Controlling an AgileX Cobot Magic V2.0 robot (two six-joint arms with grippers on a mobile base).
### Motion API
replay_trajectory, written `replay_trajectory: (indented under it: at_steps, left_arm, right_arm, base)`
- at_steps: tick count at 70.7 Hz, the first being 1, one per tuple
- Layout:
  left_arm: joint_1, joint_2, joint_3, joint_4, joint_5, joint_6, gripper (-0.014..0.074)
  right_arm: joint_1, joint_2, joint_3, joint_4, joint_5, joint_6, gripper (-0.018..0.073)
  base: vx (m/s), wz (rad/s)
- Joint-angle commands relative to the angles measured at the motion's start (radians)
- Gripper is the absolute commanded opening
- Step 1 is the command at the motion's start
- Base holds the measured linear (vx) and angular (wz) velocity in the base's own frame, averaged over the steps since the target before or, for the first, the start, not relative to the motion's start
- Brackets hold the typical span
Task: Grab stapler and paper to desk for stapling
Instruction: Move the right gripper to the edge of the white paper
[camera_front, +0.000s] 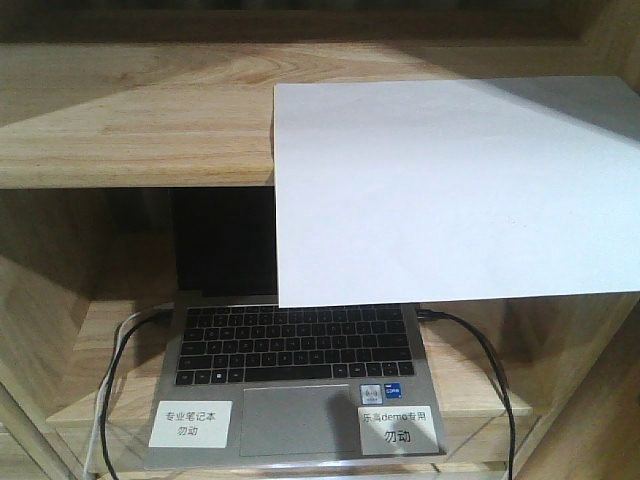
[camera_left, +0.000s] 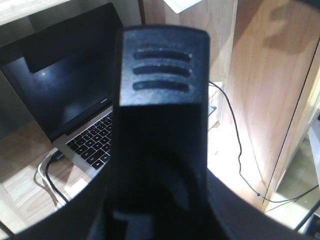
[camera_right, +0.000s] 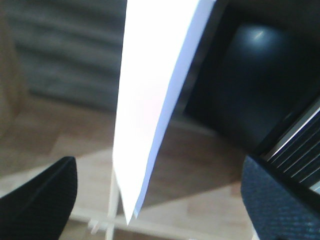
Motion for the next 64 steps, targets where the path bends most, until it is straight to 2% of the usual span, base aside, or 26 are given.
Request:
replay_trajectory:
  at_steps: [1,11,20,48,57,64]
  left_arm:
    - [-0.003,0.019,-0.021,-0.026,-0.111,-0.001,-0.0007]
    - [-0.003,0.019,-0.021,-0.026,-0.111,-0.001,-0.0007]
    - [-0.003,0.019,-0.021,-0.026,-0.111,-0.001,-0.0007]
    - [-0.003,0.019,-0.021,-0.026,-0.111,-0.001,-0.0007]
    - [-0.003,0.019,-0.021,-0.026,-0.111,-0.001,-0.0007]
    - [-0.003,0.019,-0.021,-0.026,-0.111,-0.001,-0.0007]
  right_arm:
    - [0.049,0.039,0.027,-0.016,-0.204,-0.002,0.0614]
    - [0.110,0.113,0.101,-0.063,-0.449,0.010,0.0610]
    - [0.110,0.203,0.149,-0.066,-0.623,0.011,0.0602]
    - [0.110,0.532,0.159,-0.087,-1.014,-0.008,0.0592]
    - [0.110,0.623,0.159,-0.059,-1.140,-0.039,0.0592]
    - [0.110,0.670,0.159,-0.030,-1.186,-0.059,0.0592]
  base:
    - [0.00,0.00]
    - [0.00,0.00]
    - [0.00,0.00]
    - [0.00,0.00]
    - [0.00,0.00]
    - [0.00,0.00]
